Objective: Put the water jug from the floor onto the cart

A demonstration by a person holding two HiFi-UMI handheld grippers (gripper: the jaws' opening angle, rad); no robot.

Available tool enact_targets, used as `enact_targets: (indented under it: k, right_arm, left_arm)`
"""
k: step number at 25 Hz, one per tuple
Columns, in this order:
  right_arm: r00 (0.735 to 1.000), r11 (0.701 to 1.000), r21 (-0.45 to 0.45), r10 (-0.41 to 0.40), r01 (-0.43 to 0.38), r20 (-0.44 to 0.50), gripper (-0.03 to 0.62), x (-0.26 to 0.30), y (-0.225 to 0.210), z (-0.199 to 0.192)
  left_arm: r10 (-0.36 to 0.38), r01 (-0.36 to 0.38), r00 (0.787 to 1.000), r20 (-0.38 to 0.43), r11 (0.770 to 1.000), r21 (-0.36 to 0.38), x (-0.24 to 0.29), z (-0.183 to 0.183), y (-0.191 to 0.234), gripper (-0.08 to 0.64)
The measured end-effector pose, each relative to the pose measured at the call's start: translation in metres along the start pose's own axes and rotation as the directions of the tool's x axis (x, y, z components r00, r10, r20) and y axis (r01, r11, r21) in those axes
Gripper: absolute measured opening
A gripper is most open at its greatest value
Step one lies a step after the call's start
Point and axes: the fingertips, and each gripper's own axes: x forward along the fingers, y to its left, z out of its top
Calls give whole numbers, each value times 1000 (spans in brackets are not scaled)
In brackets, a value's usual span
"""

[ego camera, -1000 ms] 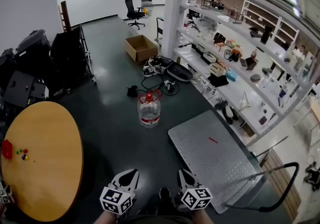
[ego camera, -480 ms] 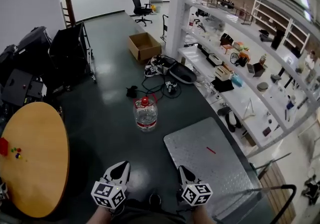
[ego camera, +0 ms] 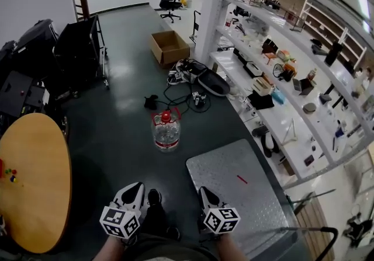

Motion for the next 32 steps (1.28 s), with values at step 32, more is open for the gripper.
enact_targets:
  k: [32]
  right_arm:
    - [980,980,-39,-196,195,-21,-11,314,-14,90]
  left_arm:
    - [-97,96,991,-90,995,-15,228,85,221,5]
